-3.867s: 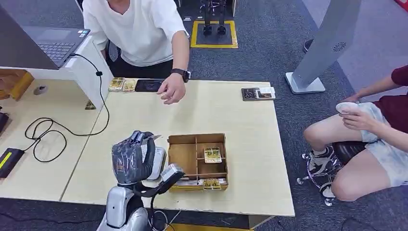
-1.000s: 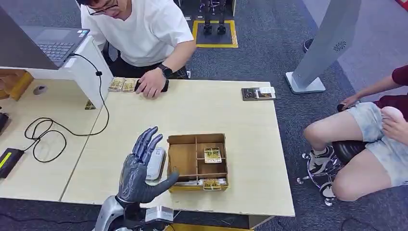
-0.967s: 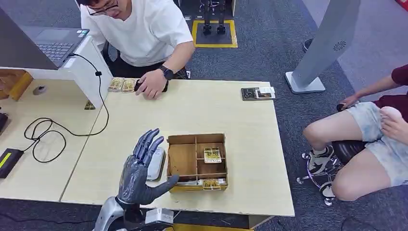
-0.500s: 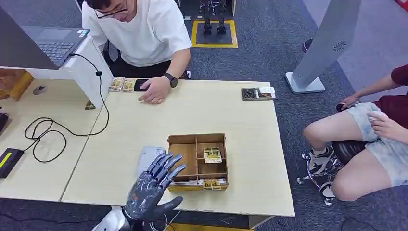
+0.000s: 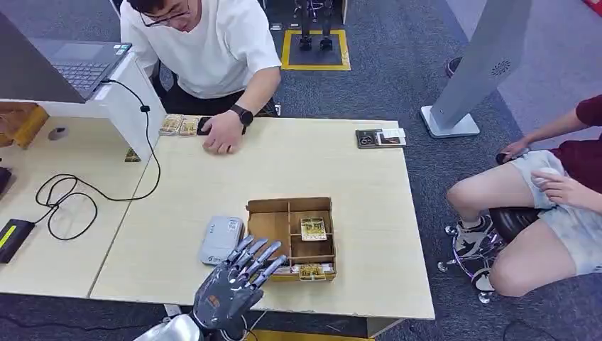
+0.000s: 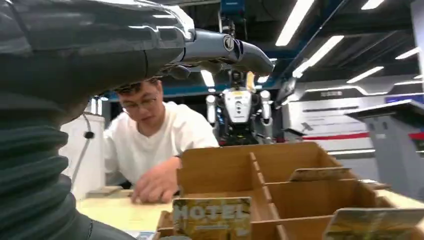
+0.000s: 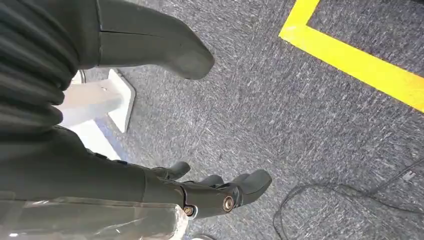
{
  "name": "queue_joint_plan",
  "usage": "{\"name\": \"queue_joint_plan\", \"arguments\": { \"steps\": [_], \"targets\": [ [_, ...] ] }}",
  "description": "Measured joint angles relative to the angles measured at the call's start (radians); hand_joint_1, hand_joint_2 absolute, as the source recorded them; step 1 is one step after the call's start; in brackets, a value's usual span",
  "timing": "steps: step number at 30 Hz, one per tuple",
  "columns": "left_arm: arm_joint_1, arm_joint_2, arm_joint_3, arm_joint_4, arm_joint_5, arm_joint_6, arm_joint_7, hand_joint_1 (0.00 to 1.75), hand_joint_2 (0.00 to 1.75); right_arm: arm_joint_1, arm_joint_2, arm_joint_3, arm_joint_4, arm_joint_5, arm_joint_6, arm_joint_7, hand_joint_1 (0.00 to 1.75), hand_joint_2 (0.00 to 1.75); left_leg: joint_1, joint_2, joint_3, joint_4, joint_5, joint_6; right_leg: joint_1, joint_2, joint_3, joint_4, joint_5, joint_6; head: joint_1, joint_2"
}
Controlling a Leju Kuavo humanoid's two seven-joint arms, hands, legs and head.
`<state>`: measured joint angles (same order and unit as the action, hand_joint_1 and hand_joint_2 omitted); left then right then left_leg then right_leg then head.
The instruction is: Pass the card to the sensor for recognition and then transmit it.
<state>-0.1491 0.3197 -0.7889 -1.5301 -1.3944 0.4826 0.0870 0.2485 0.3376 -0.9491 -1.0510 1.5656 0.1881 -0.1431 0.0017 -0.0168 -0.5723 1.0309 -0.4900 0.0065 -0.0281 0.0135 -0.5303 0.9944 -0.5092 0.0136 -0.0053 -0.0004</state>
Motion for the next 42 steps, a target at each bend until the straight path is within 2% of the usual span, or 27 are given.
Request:
{"name": "queue_joint_plan", "arguments": {
  "steps": [4, 11, 15, 21, 28, 37, 42],
  "targets": [
    [0.000, 0.000, 0.000, 0.016, -0.032, 0.000, 0.031, 0.00, 1.75, -0.001, 0.000, -0.002, 0.001, 0.000, 0.000, 0.004, 0.00, 1.75, 0.000, 0.000, 0.000, 0.000, 0.000, 0.000, 0.000, 0.000, 0.000, 0.000, 0.000, 0.000, 0.000, 0.000],
    [0.010, -0.021, 0.000, 0.018, -0.109, -0.004, 0.130, 0.00, 1.75, -0.001, 0.000, -0.006, 0.001, 0.000, 0.003, 0.007, 0.00, 1.75, 0.000, 0.000, 0.000, 0.000, 0.000, 0.000, 0.000, 0.000, 0.000, 0.000, 0.000, 0.000, 0.000, 0.000],
    [0.021, -0.034, 0.000, 0.018, -0.131, -0.042, 0.158, 0.00, 1.75, -0.001, 0.000, -0.006, 0.001, -0.001, 0.005, 0.017, 0.00, 1.75, 0.000, 0.000, 0.000, 0.000, 0.000, 0.000, 0.000, 0.000, 0.000, 0.000, 0.000, 0.000, 0.000, 0.000],
    [0.027, -0.044, 0.000, 0.018, -0.141, -0.087, 0.171, 0.00, 1.75, -0.001, 0.000, -0.006, 0.001, -0.003, 0.008, 0.021, 0.00, 1.75, 0.000, 0.000, 0.000, 0.000, 0.000, 0.000, 0.000, 0.000, 0.000, 0.000, 0.000, 0.000, 0.000, 0.000],
    [0.027, -0.047, 0.000, 0.028, -0.143, -0.233, 0.185, 0.00, 1.75, -0.003, 0.000, -0.006, 0.001, -0.008, 0.012, 0.035, 0.00, 1.75, 0.000, 0.000, 0.000, 0.000, 0.000, 0.000, 0.000, 0.000, 0.000, 0.000, 0.000, 0.000, 0.000, 0.000],
    [0.027, -0.051, 0.000, 0.043, -0.133, -0.263, 0.190, 0.00, 1.75, -0.004, 0.000, -0.005, 0.001, -0.008, 0.012, 0.040, 0.00, 1.75, 0.000, 0.000, 0.000, 0.000, 0.000, 0.000, 0.000, 0.000, 0.000, 0.000, 0.000, 0.000, 0.000, 0.000],
    [0.027, -0.055, 0.000, 0.044, -0.124, -0.326, 0.213, 0.00, 1.75, -0.004, 0.000, -0.004, 0.001, -0.008, 0.012, 0.042, 0.00, 1.75, 0.000, 0.000, 0.000, 0.000, 0.000, 0.000, 0.000, 0.000, 0.000, 0.000, 0.000, 0.000, 0.000, 0.000]
  ]
}}
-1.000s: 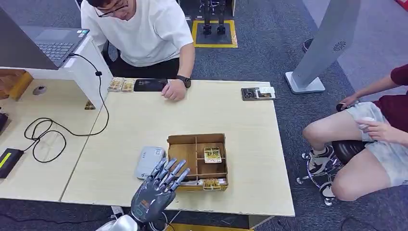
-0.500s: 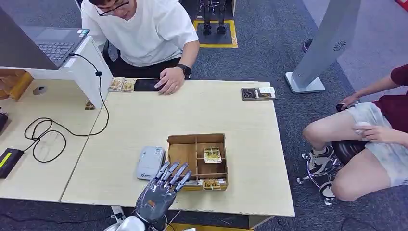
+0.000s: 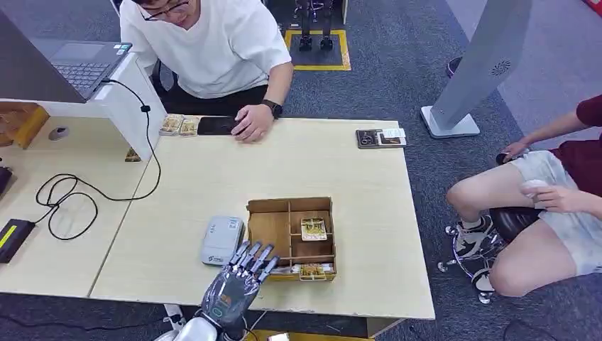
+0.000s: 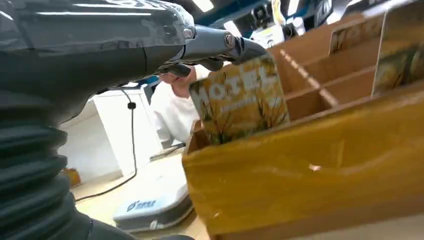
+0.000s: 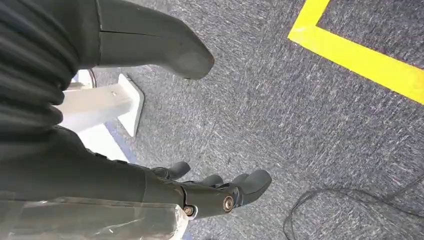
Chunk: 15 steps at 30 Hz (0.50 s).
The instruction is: Pass the card to the sensor for recognition and then transmit it.
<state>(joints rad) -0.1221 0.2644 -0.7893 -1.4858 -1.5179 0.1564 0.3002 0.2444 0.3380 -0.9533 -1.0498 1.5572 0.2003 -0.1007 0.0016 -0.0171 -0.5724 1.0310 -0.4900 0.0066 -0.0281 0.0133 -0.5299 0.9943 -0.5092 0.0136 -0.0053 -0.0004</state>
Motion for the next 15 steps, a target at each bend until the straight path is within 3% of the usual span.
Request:
{"name": "queue_joint_plan", "arguments": {
  "steps": [5, 6, 7, 8, 9, 15],
  "targets": [
    [0.004, -0.011, 0.000, 0.000, 0.005, -0.011, 0.025, 0.05, 1.75, 0.000, 0.000, 0.004, 0.000, -0.007, 0.000, 0.011, 0.00, 1.75, 0.000, 0.000, 0.000, 0.000, 0.000, 0.000, 0.000, 0.000, 0.000, 0.000, 0.000, 0.000, 0.000, 0.000],
    [0.010, -0.016, 0.000, -0.001, 0.009, -0.005, 0.037, 0.44, 1.75, 0.000, 0.000, 0.006, 0.000, -0.014, 0.000, 0.019, 0.00, 1.75, 0.000, 0.000, 0.000, 0.000, 0.000, 0.000, 0.000, 0.000, 0.000, 0.000, 0.000, 0.000, 0.000, 0.000],
    [0.016, -0.020, 0.000, -0.003, 0.012, 0.002, 0.042, 1.45, 1.75, 0.000, 0.000, 0.009, 0.000, -0.025, 0.000, 0.026, 0.00, 1.75, 0.000, 0.000, 0.000, 0.000, 0.000, 0.000, 0.000, 0.000, 0.000, 0.000, 0.000, 0.000, 0.000, 0.000],
    [0.024, -0.025, 0.001, -0.008, 0.016, 0.014, 0.048, 1.66, 1.75, 0.001, 0.000, 0.012, -0.002, -0.041, 0.000, 0.036, 0.00, 1.75, 0.000, 0.000, 0.000, 0.000, 0.000, 0.000, 0.000, 0.000, 0.000, 0.000, 0.000, 0.000, 0.000, 0.000],
    [0.033, -0.033, 0.004, -0.014, 0.018, 0.026, 0.055, 1.75, 1.75, 0.003, 0.000, 0.019, -0.003, -0.058, 0.002, 0.046, 0.00, 1.75, 0.000, 0.000, 0.000, 0.000, 0.000, 0.000, 0.000, 0.000, 0.000, 0.000, 0.000, 0.000, 0.000, 0.000],
    [0.068, -0.065, 0.025, -0.054, 0.034, 0.047, 0.057, 1.75, 1.75, 0.023, 0.000, 0.069, -0.023, -0.107, 0.010, 0.080, 0.00, 1.75, 0.000, 0.000, 0.000, 0.000, 0.000, 0.000, 0.000, 0.000, 0.000, 0.000, 0.000, 0.000, 0.000, 0.000]
  ]
}}
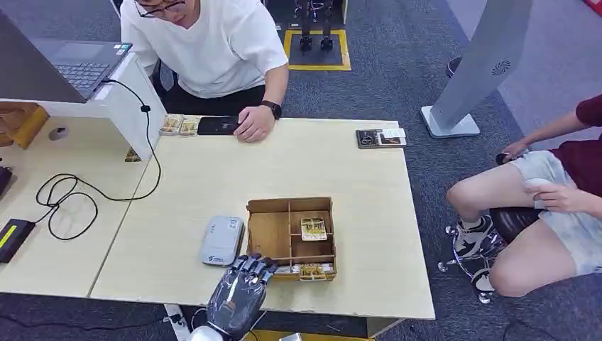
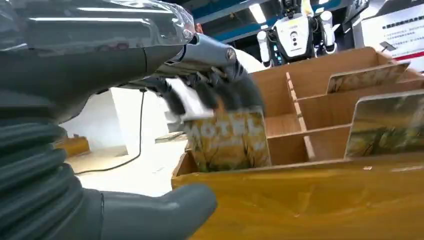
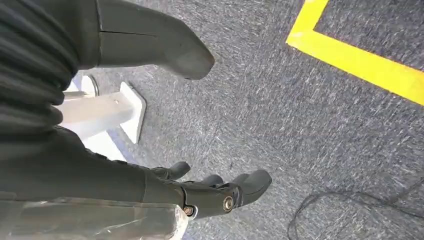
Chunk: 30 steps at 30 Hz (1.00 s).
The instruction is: Pass the card to the sensor for recognition and then transmit it.
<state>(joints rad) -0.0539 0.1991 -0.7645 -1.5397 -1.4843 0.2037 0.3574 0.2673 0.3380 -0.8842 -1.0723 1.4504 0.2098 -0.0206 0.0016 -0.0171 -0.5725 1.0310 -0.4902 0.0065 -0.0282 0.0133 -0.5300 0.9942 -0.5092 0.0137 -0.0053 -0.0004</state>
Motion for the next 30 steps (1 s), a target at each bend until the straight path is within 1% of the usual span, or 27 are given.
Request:
{"name": "queue_joint_plan", "arguments": {
  "steps": [4, 11, 24, 26, 30],
  "targets": [
    [0.007, -0.008, 0.008, -0.011, 0.000, 0.003, 0.000, 1.75, 1.75, 0.006, 0.001, 0.015, -0.006, -0.003, 0.001, 0.001, 0.00, 1.75, 0.000, 0.000, 0.000, 0.000, 0.000, 0.000, 0.000, 0.000, 0.000, 0.000, 0.000, 0.000, 0.000, 0.000],
    [0.022, -0.025, 0.026, -0.020, 0.016, 0.055, -0.015, 1.75, 1.75, 0.015, 0.003, 0.033, -0.016, -0.008, 0.010, 0.015, 0.00, 1.75, 0.000, 0.000, 0.000, 0.000, 0.000, 0.000, 0.000, 0.000, 0.000, 0.000, 0.000, 0.000, 0.000, 0.000],
    [0.040, -0.025, 0.035, -0.026, -0.004, 0.093, -0.033, 1.75, 1.75, 0.016, 0.003, 0.037, -0.020, -0.002, 0.008, 0.014, 0.00, 1.75, 0.000, 0.000, 0.000, 0.000, 0.000, 0.000, 0.000, 0.000, 0.000, 0.000, 0.000, 0.000, 0.000, 0.000],
    [0.044, -0.024, 0.036, -0.026, -0.004, 0.122, -0.037, 1.75, 1.75, 0.017, 0.003, 0.037, -0.020, -0.001, 0.007, 0.013, 0.00, 1.75, 0.000, 0.000, 0.000, 0.000, 0.000, 0.000, 0.000, 0.000, 0.000, 0.000, 0.000, 0.000, 0.000, 0.000],
    [0.063, -0.027, 0.051, -0.026, 0.006, 0.257, -0.067, 1.75, 1.75, 0.020, 0.003, 0.039, -0.021, -0.008, 0.003, 0.013, 0.00, 1.75, 0.000, 0.000, 0.000, 0.000, 0.000, 0.000, 0.000, 0.000, 0.000, 0.000, 0.000, 0.000, 0.000, 0.000]
  ]
}}
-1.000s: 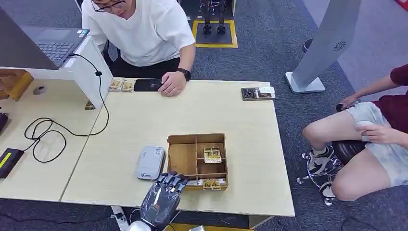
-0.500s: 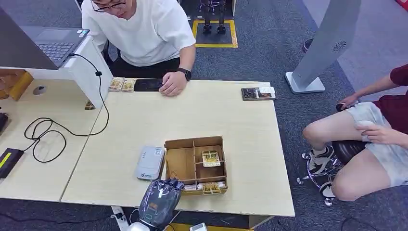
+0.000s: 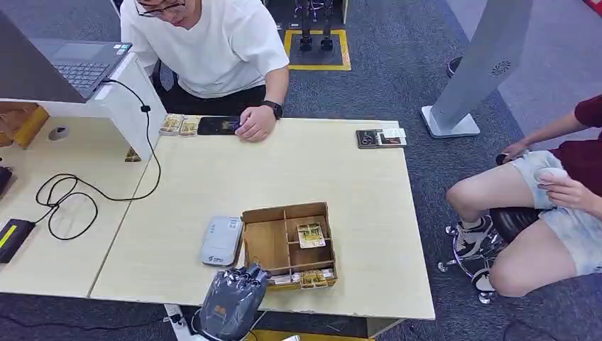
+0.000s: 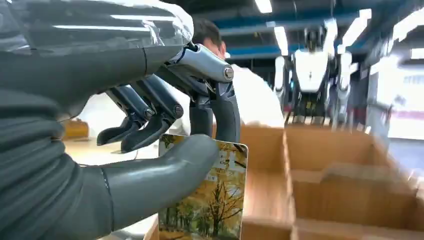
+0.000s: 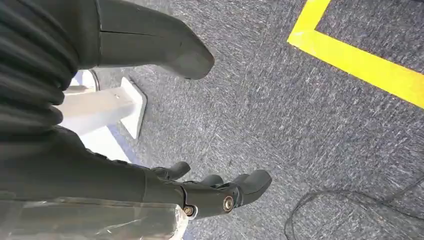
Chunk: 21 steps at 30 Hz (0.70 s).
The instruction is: Pass the card to the sensor for recognition and then transmit it.
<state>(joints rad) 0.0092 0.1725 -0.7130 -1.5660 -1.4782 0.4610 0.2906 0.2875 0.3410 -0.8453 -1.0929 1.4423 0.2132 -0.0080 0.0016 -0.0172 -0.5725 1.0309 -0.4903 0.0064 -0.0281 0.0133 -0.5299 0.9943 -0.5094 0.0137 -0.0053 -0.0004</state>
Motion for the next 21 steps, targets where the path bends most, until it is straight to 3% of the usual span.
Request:
{"name": "queue_joint_plan", "arguments": {
  "steps": [7, 9, 17, 21],
  "targets": [
    [0.038, -0.046, 0.072, -0.053, 0.044, 0.202, -0.087, 1.75, 1.75, 0.025, 0.000, 0.030, -0.008, -0.032, -0.004, 0.007, 0.00, 1.75, 0.000, 0.000, 0.000, 0.000, 0.000, 0.000, 0.000, 0.000, 0.000, 0.000, 0.000, 0.000, 0.000, 0.000],
    [0.050, -0.065, 0.095, -0.076, 0.070, 0.210, -0.136, 1.75, 1.75, 0.032, 0.000, 0.040, -0.011, -0.034, -0.005, 0.008, 0.00, 1.75, 0.000, 0.000, 0.000, 0.000, 0.000, 0.000, 0.000, 0.000, 0.000, 0.000, 0.000, 0.000, 0.000, 0.000],
    [0.104, -0.181, 0.256, -0.152, 0.279, 0.210, -0.457, 1.75, 1.75, 0.053, 0.000, 0.078, -0.021, -0.055, -0.010, 0.025, 0.00, 1.75, 0.000, 0.000, 0.000, 0.000, 0.000, 0.000, 0.000, 0.000, 0.000, 0.000, 0.000, 0.000, 0.000, 0.000],
    [0.115, -0.213, 0.312, -0.152, 0.310, 0.210, -0.483, 1.75, 1.75, 0.060, 0.000, 0.093, -0.027, -0.065, -0.010, 0.031, 0.00, 1.75, 0.000, 0.000, 0.000, 0.000, 0.000, 0.000, 0.000, 0.000, 0.000, 0.000, 0.000, 0.000, 0.000, 0.000]
  ]
}}
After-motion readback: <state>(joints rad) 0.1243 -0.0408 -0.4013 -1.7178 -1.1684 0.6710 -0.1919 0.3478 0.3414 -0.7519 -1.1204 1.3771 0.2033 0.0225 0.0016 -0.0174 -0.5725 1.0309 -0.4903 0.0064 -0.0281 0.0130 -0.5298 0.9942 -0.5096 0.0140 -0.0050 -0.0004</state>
